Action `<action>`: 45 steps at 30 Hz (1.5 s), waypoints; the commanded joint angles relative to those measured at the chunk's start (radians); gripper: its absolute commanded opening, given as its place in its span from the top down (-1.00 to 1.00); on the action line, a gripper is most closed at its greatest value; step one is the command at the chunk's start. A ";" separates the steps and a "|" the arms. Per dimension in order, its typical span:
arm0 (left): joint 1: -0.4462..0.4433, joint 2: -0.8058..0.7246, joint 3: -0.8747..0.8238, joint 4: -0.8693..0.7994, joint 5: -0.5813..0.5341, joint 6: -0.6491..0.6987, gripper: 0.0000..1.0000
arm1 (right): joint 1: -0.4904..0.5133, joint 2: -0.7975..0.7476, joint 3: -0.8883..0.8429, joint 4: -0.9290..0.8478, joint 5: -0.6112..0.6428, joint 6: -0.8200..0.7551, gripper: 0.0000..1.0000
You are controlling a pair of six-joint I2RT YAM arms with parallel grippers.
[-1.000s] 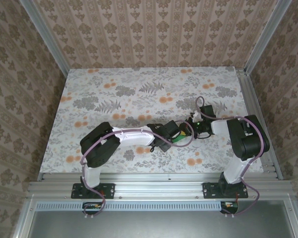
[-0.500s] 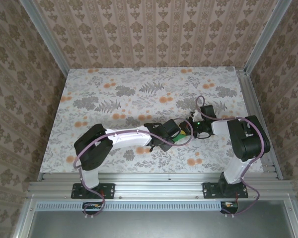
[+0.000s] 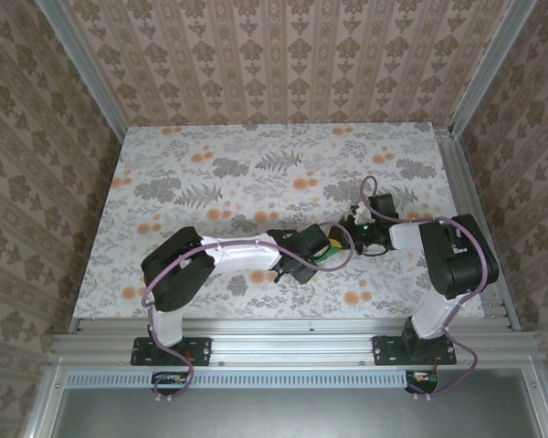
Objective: Fold a paper plane with a square sheet of paper (pick it up from the middle)
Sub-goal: Fold the wing for the fifth time at the center of the table.
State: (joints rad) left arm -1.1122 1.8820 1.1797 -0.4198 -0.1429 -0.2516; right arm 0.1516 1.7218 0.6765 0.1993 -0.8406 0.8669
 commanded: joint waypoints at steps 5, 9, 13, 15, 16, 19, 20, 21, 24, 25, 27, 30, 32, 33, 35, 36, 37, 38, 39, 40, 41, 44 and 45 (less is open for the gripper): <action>0.008 0.031 -0.017 -0.003 -0.009 -0.031 0.03 | 0.010 -0.031 -0.024 0.014 -0.017 0.002 1.00; 0.015 0.031 -0.018 0.020 0.007 -0.033 0.03 | 0.015 -0.029 -0.028 0.009 -0.018 -0.003 1.00; 0.029 0.044 -0.015 0.030 0.024 -0.037 0.07 | 0.018 -0.034 -0.031 0.004 -0.020 -0.009 1.00; 0.032 0.048 -0.015 0.029 0.026 -0.040 0.10 | 0.019 -0.041 -0.035 -0.001 -0.019 -0.011 1.00; 0.034 0.050 -0.016 0.027 0.022 -0.041 0.11 | 0.018 -0.045 -0.035 -0.003 -0.019 -0.014 1.00; 0.038 0.054 -0.019 0.024 0.017 -0.044 0.13 | 0.018 -0.054 -0.040 -0.020 -0.016 -0.026 1.00; 0.038 0.055 -0.020 0.025 0.016 -0.046 0.14 | 0.018 -0.057 -0.044 -0.024 -0.015 -0.028 1.00; 0.040 0.057 -0.020 0.024 0.013 -0.047 0.14 | 0.018 -0.060 -0.046 -0.028 -0.015 -0.032 1.00; 0.042 0.069 -0.014 0.016 0.009 -0.050 0.16 | 0.019 -0.074 -0.054 -0.049 -0.005 -0.045 1.00; 0.043 0.072 -0.013 0.015 0.011 -0.052 0.16 | 0.018 -0.077 -0.058 -0.056 -0.002 -0.052 1.00; 0.044 0.075 -0.014 0.020 0.012 -0.054 0.16 | 0.017 -0.083 -0.064 -0.068 0.003 -0.062 1.00; 0.047 0.080 -0.015 0.024 0.015 -0.053 0.18 | 0.019 -0.093 -0.070 -0.100 0.019 -0.087 1.00; 0.047 0.084 -0.014 0.024 0.016 -0.053 0.19 | 0.018 -0.095 -0.073 -0.109 0.023 -0.095 1.00; 0.047 0.086 -0.014 0.023 0.016 -0.052 0.19 | 0.019 -0.097 -0.075 -0.109 0.024 -0.096 1.00; 0.047 0.087 -0.014 0.022 0.013 -0.052 0.20 | 0.018 -0.100 -0.077 -0.120 0.031 -0.104 1.00; 0.047 0.089 -0.015 0.023 0.014 -0.052 0.20 | 0.019 -0.101 -0.078 -0.124 0.035 -0.107 1.00; 0.047 0.089 -0.014 0.022 0.014 -0.052 0.21 | 0.019 -0.102 -0.080 -0.125 0.037 -0.109 1.00; 0.047 0.092 -0.015 0.022 0.014 -0.052 0.21 | 0.019 -0.103 -0.083 -0.128 0.040 -0.112 1.00; 0.047 0.093 -0.016 0.022 0.014 -0.051 0.21 | 0.019 -0.103 -0.084 -0.133 0.044 -0.117 1.00; 0.047 0.095 -0.016 0.022 0.013 -0.050 0.21 | 0.019 -0.102 -0.086 -0.135 0.048 -0.119 1.00; 0.047 0.098 -0.018 0.022 0.012 -0.050 0.21 | 0.019 -0.101 -0.086 -0.137 0.051 -0.123 1.00; 0.045 0.100 -0.019 0.020 0.013 -0.043 0.22 | 0.018 -0.098 -0.083 -0.150 0.062 -0.135 1.00; 0.044 0.100 -0.019 0.020 0.011 -0.040 0.22 | 0.019 -0.096 -0.081 -0.157 0.068 -0.139 1.00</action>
State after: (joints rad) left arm -1.0912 1.9007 1.1797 -0.4080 -0.1001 -0.2852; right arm 0.1646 1.6405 0.6041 0.0921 -0.7952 0.7605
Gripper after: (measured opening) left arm 0.391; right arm 0.065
